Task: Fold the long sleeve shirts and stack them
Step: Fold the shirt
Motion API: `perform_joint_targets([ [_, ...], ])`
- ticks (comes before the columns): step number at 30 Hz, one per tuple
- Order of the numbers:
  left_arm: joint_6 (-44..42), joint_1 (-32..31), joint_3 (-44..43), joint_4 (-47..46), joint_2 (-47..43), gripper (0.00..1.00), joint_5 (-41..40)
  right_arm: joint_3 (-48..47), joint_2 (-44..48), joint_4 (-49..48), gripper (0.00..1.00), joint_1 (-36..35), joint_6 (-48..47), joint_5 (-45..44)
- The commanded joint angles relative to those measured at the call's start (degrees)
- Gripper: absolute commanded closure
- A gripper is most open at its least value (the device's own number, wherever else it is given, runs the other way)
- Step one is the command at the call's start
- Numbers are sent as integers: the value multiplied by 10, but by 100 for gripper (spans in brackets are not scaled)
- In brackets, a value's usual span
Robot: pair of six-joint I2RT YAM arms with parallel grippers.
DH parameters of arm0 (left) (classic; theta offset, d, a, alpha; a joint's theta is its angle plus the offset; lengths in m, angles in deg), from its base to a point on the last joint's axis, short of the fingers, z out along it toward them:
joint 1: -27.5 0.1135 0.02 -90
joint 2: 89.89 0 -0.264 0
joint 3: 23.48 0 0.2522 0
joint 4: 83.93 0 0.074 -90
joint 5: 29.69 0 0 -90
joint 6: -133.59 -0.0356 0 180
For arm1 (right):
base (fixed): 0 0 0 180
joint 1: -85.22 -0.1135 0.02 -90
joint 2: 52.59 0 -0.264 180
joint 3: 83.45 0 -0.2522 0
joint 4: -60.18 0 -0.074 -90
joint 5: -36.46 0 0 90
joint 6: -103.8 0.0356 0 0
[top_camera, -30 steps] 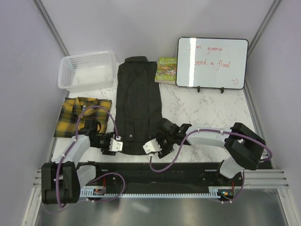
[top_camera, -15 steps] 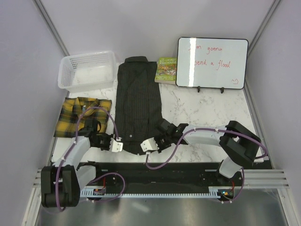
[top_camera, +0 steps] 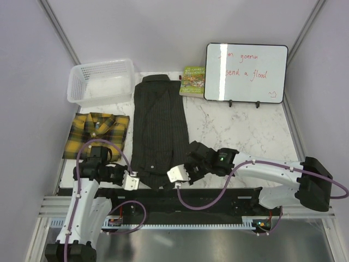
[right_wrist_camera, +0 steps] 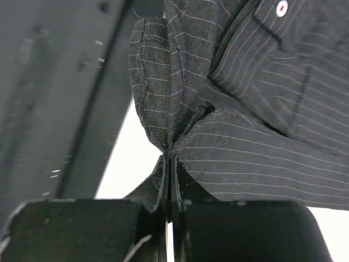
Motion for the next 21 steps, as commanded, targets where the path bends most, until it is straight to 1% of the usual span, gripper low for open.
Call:
perform_joint_targets([
  [1,21,-1,-77,102,-1,98,49,-17,51,53,100,-10,31,1],
  [3,55,-2,-107,97,23,98,58,-43,53,59,100,2,22,0],
  [4,72,-1,-139,80,55,98,71,-55,49,63,100,23,22,4],
  [6,100,-1,-171,66,88,98,83,-101,27,73,100,49,9,16],
  [8,108,-1,-207,40,130,98,94,-127,1,84,100,85,-7,26],
  [10,135,-1,-232,-7,174,98,96,-165,-18,84,100,115,-31,33],
  [12,136,-2,-249,-24,205,98,90,-208,-57,83,100,136,-44,43],
  [13,140,-1,-264,-35,222,98,86,-224,-73,83,100,161,-55,50],
  [14,152,0,-269,-65,247,98,84,-239,-102,84,100,171,-63,52],
  [16,161,-1,-284,-98,275,98,82,-279,-132,84,100,197,-87,60],
  [17,177,-1,-289,-132,287,98,77,-291,-158,83,100,204,-94,63],
  [21,205,-1,-330,-185,388,98,56,-362,-230,81,100,234,-119,69],
])
